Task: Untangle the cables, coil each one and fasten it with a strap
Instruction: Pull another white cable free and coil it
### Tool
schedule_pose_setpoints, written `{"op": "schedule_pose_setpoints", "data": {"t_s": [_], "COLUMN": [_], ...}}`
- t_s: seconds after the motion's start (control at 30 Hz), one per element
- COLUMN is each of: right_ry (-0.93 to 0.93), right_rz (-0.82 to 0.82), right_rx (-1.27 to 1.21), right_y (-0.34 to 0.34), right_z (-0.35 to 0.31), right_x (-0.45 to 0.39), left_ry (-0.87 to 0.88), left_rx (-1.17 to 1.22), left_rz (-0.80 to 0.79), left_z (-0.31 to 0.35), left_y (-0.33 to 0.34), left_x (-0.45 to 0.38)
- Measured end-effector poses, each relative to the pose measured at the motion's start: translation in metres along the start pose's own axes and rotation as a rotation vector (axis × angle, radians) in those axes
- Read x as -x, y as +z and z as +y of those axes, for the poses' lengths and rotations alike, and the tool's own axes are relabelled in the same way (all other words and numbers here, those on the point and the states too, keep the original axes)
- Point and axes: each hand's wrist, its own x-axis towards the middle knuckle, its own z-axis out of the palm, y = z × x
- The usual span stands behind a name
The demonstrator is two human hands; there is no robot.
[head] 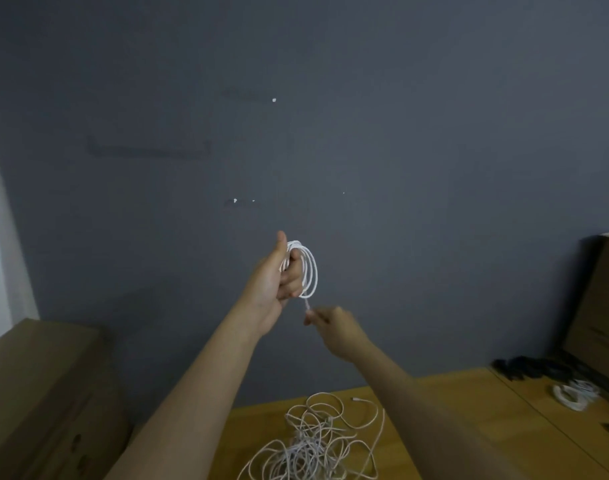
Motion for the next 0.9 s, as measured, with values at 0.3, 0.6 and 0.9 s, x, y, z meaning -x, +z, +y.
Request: {"op": "schedule_pose_setpoints", "data": {"t_s": [0.3, 0.6, 0.9], "right_ry": [-0.469, -0.391, -0.279], "right_rz": [0.072, -0.036, 0.101], "right_rx": [0.404, 0.123, -0.009], "right_y": [0.003, -0.009, -0.015], "right_z": [-0.028, -0.022, 0.006], "right_x": [0.045, 0.045, 0.034], "left_ry": [0.221, -0.009, 0.031], "left_rx": [-0.567, -1.325, -1.736], "left_rz": [0.220, -0.032, -0.450], "left_z": [-0.035, -0.063, -0.084], "left_y": [-0.018, -0.072, -0.078], "left_x": [-0.030, -0.027, 0.021]}}
